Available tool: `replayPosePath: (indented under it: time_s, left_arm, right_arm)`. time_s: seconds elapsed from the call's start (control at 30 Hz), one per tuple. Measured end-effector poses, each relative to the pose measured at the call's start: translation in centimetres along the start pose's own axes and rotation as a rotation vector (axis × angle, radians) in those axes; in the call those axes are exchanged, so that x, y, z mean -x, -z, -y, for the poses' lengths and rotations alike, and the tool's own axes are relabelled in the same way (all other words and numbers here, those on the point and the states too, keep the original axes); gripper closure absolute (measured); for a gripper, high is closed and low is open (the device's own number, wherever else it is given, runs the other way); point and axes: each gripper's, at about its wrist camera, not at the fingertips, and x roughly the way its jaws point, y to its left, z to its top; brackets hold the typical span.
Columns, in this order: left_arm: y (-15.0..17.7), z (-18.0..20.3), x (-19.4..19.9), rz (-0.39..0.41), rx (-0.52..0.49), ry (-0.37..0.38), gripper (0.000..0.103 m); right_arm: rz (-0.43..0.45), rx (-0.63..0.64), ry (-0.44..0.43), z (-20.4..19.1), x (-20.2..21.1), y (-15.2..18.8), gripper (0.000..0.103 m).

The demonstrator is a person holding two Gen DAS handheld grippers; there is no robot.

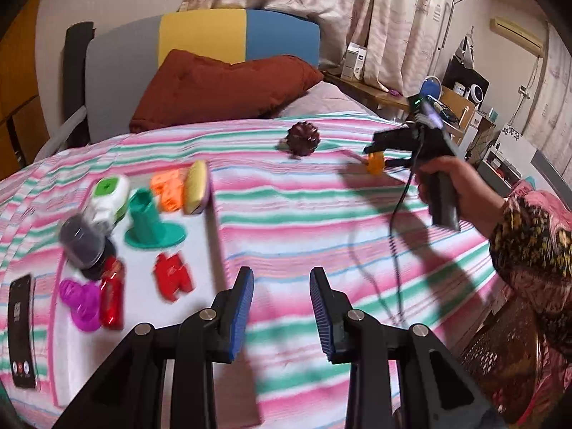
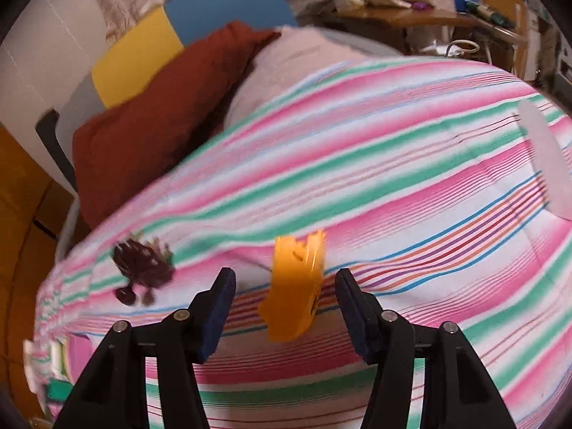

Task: Organize rigid objects
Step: 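Grasp the yellow-orange toy with right tool and lift it, then grasp the brown flower-shaped toy with left tool while right tool holds the yellow toy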

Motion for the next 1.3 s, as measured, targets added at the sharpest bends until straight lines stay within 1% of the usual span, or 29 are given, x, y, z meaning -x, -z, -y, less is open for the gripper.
replayPosePath:
  time_s: [0.03, 0.23, 0.37, 0.47, 0.67, 0.87, 0.97, 1.1, 1.3]
  left_arm:
    - [-0.6, 0.4, -0.4, 0.0, -0.006, 0.004, 0.071]
    - [-4.0, 3.1, -3.1, 0.003, -0.015, 0.042, 0.071]
    - [-5.6, 4.3, -4.8, -0.004, -0.031, 0.05, 0.071]
    - [-6.7, 4.9, -6.2, -0.015, -0.036, 0.038, 0.071]
    - [-8.1, 5.5, -9.1, -0.036, -0.024, 0.023, 0.071]
    - [-10.2, 6.3, -12.8, -0.062, -0.022, 0.007, 0.071]
    - [-11.3, 6.9, -14.5, -0.061, -0.04, -0.016, 0.071]
    - [-13.0, 7.2, -16.7, -0.051, -0.036, -0.029, 0.071]
    - [-14.6, 6.7, -19.4, -0.05, -0.024, -0.072, 0.071]
  right_arm:
    - [-0.015, 0.004, 0.005, 0.0, -0.4, 0.1, 0.064]
    - [-0.038, -0.068, -0.044, 1.0, -0.4, 0.1, 0.066]
    - [-0.043, -0.034, -0.003, 0.5, -0.5, 0.4, 0.066]
    - [-0.043, 0.002, 0.028, 0.2, -0.4, 0.4, 0.066]
    - [-0.049, -0.016, 0.022, 0.4, -0.6, 0.5, 0.066]
    - [-0.071, -0.011, 0.036, 0.4, -0.7, 0.1, 0.066]
    - [-0.081, -0.011, 0.04, 0.4, -0.7, 0.1, 0.066]
    - [-0.096, -0.018, 0.038, 0.5, -0.8, 0.0, 0.066]
    - [-0.112, -0.054, 0.016, 0.8, -1.0, -0.1, 0.066]
